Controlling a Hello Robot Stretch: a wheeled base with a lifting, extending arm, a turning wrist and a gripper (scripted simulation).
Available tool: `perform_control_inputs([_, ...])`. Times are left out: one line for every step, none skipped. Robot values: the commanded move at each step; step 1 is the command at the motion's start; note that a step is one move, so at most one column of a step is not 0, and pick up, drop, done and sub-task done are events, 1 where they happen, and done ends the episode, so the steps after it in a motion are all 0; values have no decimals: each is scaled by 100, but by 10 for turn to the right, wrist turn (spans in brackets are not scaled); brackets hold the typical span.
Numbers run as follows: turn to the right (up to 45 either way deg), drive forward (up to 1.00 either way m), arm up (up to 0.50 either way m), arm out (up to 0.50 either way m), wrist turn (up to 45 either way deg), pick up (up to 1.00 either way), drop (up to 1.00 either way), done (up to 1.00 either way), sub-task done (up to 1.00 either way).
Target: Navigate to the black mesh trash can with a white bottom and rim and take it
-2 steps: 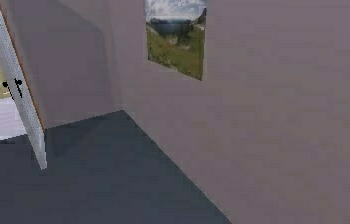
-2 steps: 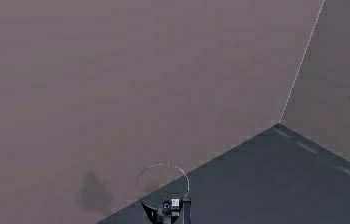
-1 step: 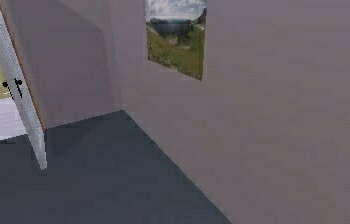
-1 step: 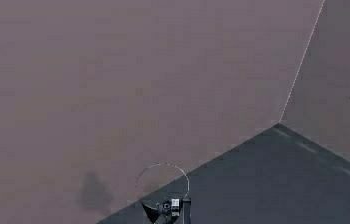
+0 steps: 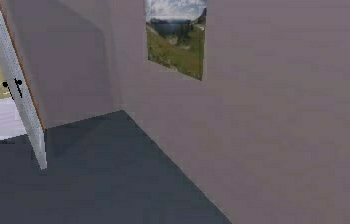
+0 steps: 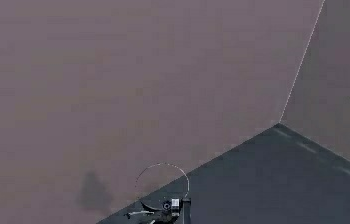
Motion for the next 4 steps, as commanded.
perform_control_inputs([0,0,0,0,450,0,0,0,0])
perform_control_inputs([0,0,0,0,300,0,0,0,0])
perform_control_inputs([0,0,-30,0,0,0,0,0,0])
perform_control_inputs([0,0,0,0,0,100,0,0,0])
